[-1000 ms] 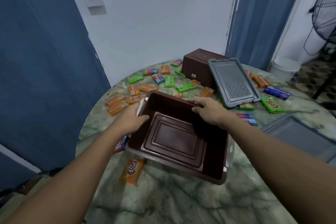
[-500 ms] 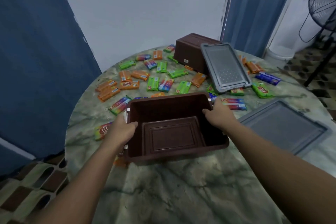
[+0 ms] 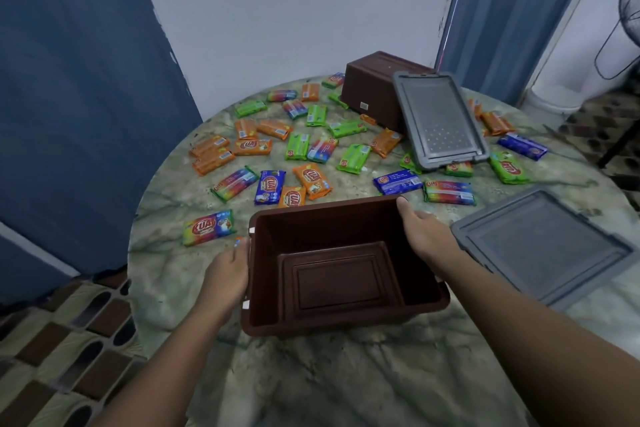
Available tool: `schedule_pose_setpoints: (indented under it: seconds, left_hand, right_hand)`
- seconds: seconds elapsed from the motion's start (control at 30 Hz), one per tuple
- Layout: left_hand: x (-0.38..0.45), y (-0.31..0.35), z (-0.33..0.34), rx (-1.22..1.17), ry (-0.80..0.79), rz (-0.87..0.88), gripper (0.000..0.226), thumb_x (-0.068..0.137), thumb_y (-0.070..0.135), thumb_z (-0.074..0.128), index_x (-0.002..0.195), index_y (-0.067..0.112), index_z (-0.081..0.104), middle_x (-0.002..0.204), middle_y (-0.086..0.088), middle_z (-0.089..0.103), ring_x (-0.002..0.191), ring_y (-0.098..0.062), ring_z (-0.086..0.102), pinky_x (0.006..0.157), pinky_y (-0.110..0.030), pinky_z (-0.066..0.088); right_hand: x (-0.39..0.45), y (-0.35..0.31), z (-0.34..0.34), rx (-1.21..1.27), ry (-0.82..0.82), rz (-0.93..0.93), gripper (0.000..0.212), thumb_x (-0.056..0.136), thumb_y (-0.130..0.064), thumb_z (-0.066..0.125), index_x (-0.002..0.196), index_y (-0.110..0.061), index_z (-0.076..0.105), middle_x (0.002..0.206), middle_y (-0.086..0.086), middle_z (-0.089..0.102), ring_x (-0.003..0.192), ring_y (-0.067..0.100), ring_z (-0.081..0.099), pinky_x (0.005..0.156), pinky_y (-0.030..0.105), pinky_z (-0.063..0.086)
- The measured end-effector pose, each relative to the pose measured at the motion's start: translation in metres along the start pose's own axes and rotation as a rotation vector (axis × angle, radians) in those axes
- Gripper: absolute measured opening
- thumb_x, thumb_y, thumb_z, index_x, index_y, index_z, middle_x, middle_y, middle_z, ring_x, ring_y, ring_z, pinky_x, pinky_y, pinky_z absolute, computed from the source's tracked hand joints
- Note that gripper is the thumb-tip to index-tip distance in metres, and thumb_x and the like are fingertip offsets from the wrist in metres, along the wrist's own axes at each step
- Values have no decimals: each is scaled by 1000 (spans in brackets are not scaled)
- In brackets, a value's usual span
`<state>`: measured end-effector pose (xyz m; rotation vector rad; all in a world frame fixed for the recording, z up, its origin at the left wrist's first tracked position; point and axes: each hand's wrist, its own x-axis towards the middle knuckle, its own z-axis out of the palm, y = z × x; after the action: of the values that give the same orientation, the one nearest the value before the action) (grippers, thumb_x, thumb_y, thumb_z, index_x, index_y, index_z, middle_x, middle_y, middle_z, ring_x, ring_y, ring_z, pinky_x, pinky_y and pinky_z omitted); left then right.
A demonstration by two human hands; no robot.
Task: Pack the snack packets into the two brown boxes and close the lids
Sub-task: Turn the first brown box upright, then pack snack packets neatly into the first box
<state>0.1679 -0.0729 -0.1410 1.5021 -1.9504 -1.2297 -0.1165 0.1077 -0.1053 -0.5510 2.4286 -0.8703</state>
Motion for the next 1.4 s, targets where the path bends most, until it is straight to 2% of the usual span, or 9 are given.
schedule_pose_setpoints:
  seconds: [0.1, 0.2, 0.3, 0.43, 0.63, 1.07, 1.23, 1.33, 1.4]
  left_hand:
    - [2, 2, 2, -18, 5, -25, 52, 98, 60, 35, 104, 21, 69, 92, 2, 72, 96, -28, 69, 84, -42, 53]
    - [9, 14, 0, -13, 150, -43, 24, 100, 40, 50, 104, 16, 50, 96, -5, 65, 93, -33, 65, 77, -41, 49]
    - [16, 42, -5, 153, 262, 196, 23, 99, 24, 52, 120, 13, 52, 113, -4, 56, 107, -24, 56, 85, -39, 43]
    - [37, 72, 6, 684, -55, 452, 46, 101, 47, 50, 140, 22, 51, 138, -4, 53, 132, -26, 45, 107, -47, 41]
    - [39, 73, 1, 769, -173, 492, 20, 101, 34, 55, 117, 24, 62, 115, -1, 64, 108, -23, 58, 84, -39, 47]
    - [31, 63, -77, 899, -443, 244, 6, 94, 34, 70, 97, 31, 66, 94, 9, 64, 90, -12, 60, 71, -26, 42]
    - [39, 81, -76, 713, -463, 188, 47, 86, 44, 75, 127, 32, 58, 112, 8, 65, 101, -12, 62, 89, -31, 51]
    - [57, 88, -68, 819, -355, 252, 30, 93, 31, 67, 123, 26, 61, 115, 2, 64, 101, -16, 59, 84, -31, 49]
    - [67, 91, -63, 928, -334, 237, 23, 95, 29, 64, 118, 21, 65, 118, 0, 64, 104, -19, 59, 81, -32, 48]
  right_hand:
    - [2, 1, 0, -54, -11, -4, 76, 99, -73, 25, 134, -15, 59, 137, 18, 60, 127, 37, 53, 98, 44, 40]
    - [4, 3, 2, -212, 41, -41, 75, 94, -76, 34, 137, -16, 51, 138, 20, 53, 127, 40, 50, 100, 49, 43]
    - [4, -3, 0, -404, 225, -232, 70, 92, -68, 52, 144, -21, 40, 141, 18, 42, 130, 40, 41, 103, 51, 42]
    - [17, -19, 2, -524, 110, -526, 64, 99, -49, 55, 156, -34, 29, 153, 12, 35, 137, 37, 35, 109, 48, 39]
    - [22, -26, 26, -588, 11, -565, 38, 103, -44, 50, 140, -40, 45, 133, 7, 45, 116, 35, 40, 96, 44, 42]
    - [-15, -67, 66, -690, -98, -692, 36, 101, -57, 45, 132, -42, 54, 127, 3, 53, 120, 30, 47, 97, 43, 46]
    - [0, -100, 55, -616, -220, -694, 61, 98, -74, 26, 95, -36, 74, 105, 1, 64, 105, 25, 59, 89, 42, 50]
    - [15, -120, 61, -556, -311, -670, 44, 102, -59, 43, 81, -30, 67, 84, -4, 64, 93, 24, 62, 77, 37, 50]
    - [25, -130, 67, -628, -354, -653, 27, 102, -51, 49, 103, -37, 72, 101, -3, 70, 103, 23, 62, 83, 37, 51]
